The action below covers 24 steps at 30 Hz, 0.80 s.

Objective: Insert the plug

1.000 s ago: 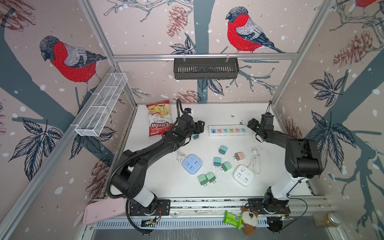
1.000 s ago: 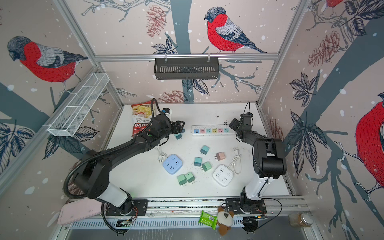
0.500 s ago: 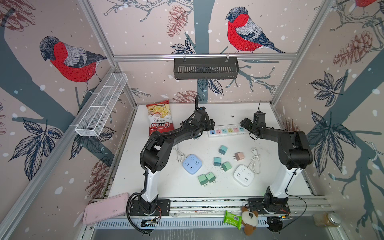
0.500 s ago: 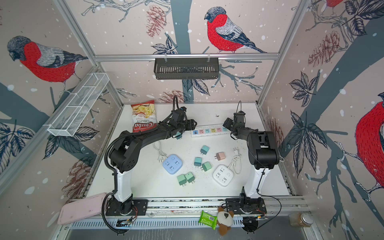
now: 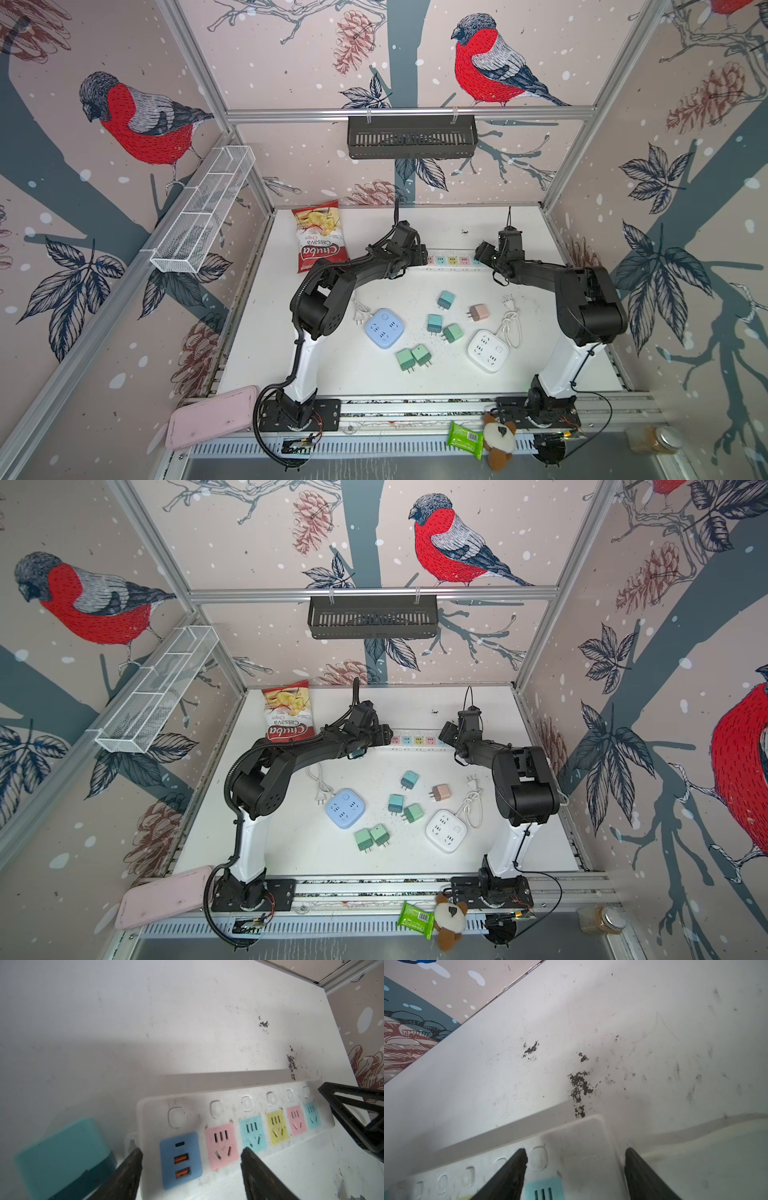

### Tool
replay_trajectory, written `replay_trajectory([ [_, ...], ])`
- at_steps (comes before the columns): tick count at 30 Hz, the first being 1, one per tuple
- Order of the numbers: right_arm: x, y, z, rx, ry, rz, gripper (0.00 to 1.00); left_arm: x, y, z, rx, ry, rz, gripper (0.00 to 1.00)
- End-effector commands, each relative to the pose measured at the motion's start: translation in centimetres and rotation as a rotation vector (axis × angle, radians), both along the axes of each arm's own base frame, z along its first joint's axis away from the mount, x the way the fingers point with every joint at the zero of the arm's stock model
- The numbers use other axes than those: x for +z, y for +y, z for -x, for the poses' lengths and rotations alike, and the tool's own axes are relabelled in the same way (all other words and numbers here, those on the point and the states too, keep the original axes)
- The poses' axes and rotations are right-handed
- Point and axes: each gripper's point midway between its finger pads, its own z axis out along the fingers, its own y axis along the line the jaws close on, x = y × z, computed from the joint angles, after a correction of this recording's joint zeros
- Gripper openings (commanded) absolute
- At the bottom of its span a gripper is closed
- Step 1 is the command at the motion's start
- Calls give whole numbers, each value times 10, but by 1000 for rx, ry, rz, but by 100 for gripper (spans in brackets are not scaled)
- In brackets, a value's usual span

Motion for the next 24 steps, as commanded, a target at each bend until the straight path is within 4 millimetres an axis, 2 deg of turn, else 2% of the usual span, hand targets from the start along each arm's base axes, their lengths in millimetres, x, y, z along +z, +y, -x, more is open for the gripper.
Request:
replay_trajectory([
  [1,4,-3,2,-25,-11,6,75,-7,0,2,28,10,-7,77],
  [12,1,5,4,-7,-9,4,75,-27,-12,-3,0,29,-17,77],
  [17,5,16,11,16,-10,19,75,-10,-29,5,-81,-32,24,78],
  [21,13,27,23,31,-26,35,75,10,-38,24,-114,-105,11,78],
  [24,16,35,36,35,-34,44,75,17,-40,41,-123,-132,18,78],
])
